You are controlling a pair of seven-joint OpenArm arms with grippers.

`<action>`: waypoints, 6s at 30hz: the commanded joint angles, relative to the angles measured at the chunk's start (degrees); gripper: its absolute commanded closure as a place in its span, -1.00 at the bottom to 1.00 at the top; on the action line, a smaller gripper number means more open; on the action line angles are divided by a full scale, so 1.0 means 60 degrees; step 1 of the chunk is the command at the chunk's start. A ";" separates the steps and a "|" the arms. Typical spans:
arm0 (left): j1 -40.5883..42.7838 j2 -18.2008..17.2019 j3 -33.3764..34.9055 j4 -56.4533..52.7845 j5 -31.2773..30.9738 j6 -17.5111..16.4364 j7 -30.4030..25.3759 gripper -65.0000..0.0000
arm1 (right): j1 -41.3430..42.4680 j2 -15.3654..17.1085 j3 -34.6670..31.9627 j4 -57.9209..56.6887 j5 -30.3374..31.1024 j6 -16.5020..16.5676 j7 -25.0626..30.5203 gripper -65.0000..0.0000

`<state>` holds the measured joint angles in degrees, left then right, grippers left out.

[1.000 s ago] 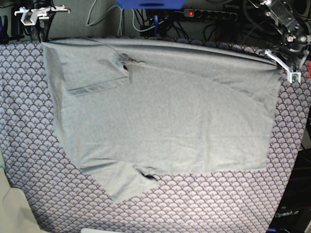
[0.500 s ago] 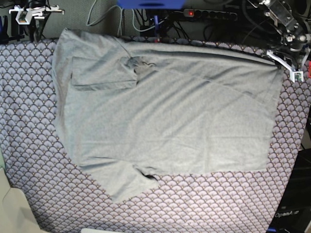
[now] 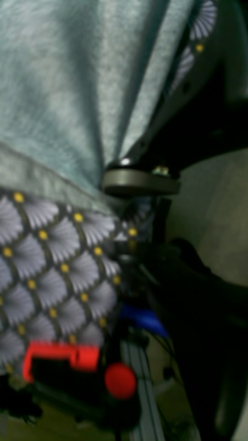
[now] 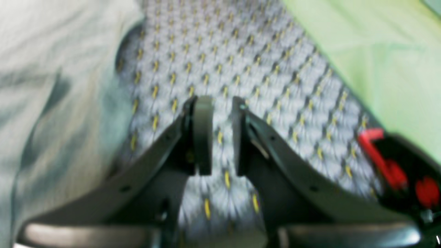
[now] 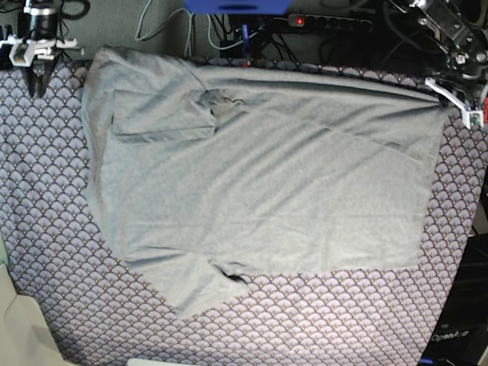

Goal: Fold the T-shirt properly
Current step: 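Open the right gripper and release the shirt corner, then move the right gripper onto the shirt's shoulder edge and grasp, then slide both grippers along the shirt sides toward the hem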

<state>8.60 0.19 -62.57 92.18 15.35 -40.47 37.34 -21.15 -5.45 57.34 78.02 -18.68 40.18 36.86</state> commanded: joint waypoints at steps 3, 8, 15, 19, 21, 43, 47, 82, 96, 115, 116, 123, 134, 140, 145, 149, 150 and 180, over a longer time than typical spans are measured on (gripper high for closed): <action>-0.0078 0.0006 -0.0027 0.0776 -0.0061 0.0078 -0.0180 0.33 | 0.0499 0.0081 0.0253 0.0147 0.0190 -0.0031 0.0311 0.62; -0.0078 0.0460 -0.0012 0.1977 0.0027 0.0078 -0.0165 0.33 | 0.1012 0.0066 0.0267 0.0147 0.0175 -0.0031 0.0311 0.62; 0.0215 0.0680 0.0017 0.1816 0.0042 0.0078 -0.0268 0.33 | 0.1422 -0.0315 0.0707 0.0089 -0.0763 -0.0031 0.0296 0.62; 0.0332 0.0445 0.0091 0.0820 0.0042 0.0078 -0.0326 0.33 | 0.1861 -0.0591 0.1278 0.0074 -0.1217 -0.0031 0.0311 0.62; 0.0332 0.0181 0.0252 0.0321 0.0042 0.0078 -0.0546 0.33 | 0.1949 -0.0591 0.1425 0.0074 -0.1407 -0.0031 0.0311 0.62; 0.0068 0.0504 -0.0144 0.1728 0.0086 0.0078 -0.1059 0.33 | 0.2799 -0.0591 0.1820 0.0147 -0.2433 -0.0031 0.0428 0.62; -0.0606 0.0680 -0.0129 0.1640 0.0935 0.0078 -0.1059 0.33 | 0.2506 -0.0591 0.0956 0.0147 -0.2433 -0.0031 0.0428 0.62; -0.3228 0.1061 0.0310 -0.0865 0.3558 0.0078 -0.1132 0.33 | 0.1671 -0.0591 -0.1491 0.1627 -0.2726 -0.0031 -0.0598 0.35; -0.3126 0.1061 0.0281 -0.0836 0.3573 0.0078 -0.1103 0.33 | 0.0250 -0.0591 -0.3235 0.1568 -0.2726 -0.0031 -0.0363 0.34; -0.3009 0.1061 0.0281 -0.0821 0.3573 0.0078 -0.1074 0.33 | 0.1129 -0.0591 -0.3176 -0.0175 -0.3722 -0.0031 -0.0363 0.34; -0.3009 0.1061 0.0281 -0.0821 0.3573 0.0078 -0.1074 0.33 | 0.1187 -0.0591 -0.3176 -0.0205 -0.3752 -0.0031 -0.0363 0.34; -0.3009 0.1061 0.0266 -0.0807 0.3573 0.0078 -0.1074 0.33 | 0.1290 -0.0591 -0.3176 -0.0146 -0.3752 -0.0031 -0.0363 0.34; -0.3009 0.1134 0.0266 -0.0470 0.3573 0.0078 -0.1059 0.33 | 0.1627 -0.0591 -0.3147 -0.0117 -0.3752 -0.0031 -0.0378 0.34; -0.3009 0.1134 0.0266 -0.0470 0.3573 0.0078 -0.1059 0.33 | 0.1759 -0.0402 -0.2868 -0.0131 -0.3752 -0.0031 -0.0378 0.34; -0.3009 0.1149 0.0266 -0.0470 0.3573 0.0078 -0.1059 0.33 | 0.1832 -0.0344 -0.2575 -0.0322 -0.3766 -0.0031 -0.0378 0.34; -0.3009 0.1149 0.0266 -0.0470 0.3573 0.0078 -0.1059 0.33 | 0.1803 -0.0227 -0.2590 -0.0732 -0.3781 -0.0031 -0.0363 0.34; -0.3009 0.1149 0.0266 -0.0470 0.3573 0.0078 -0.1059 0.33 | 0.1759 -0.0227 -0.2590 -0.0776 -0.3781 -0.0031 -0.0363 0.34; -0.3023 0.1134 0.0266 -0.0470 0.3573 0.0078 -0.1059 0.33 | 0.1217 -0.0285 -0.3410 -0.0791 -0.4382 -0.0031 -0.0349 1.00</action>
<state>-8.58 7.49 -61.06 88.18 37.08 -40.29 31.90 -13.69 -6.90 36.99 72.97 -42.96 39.72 36.69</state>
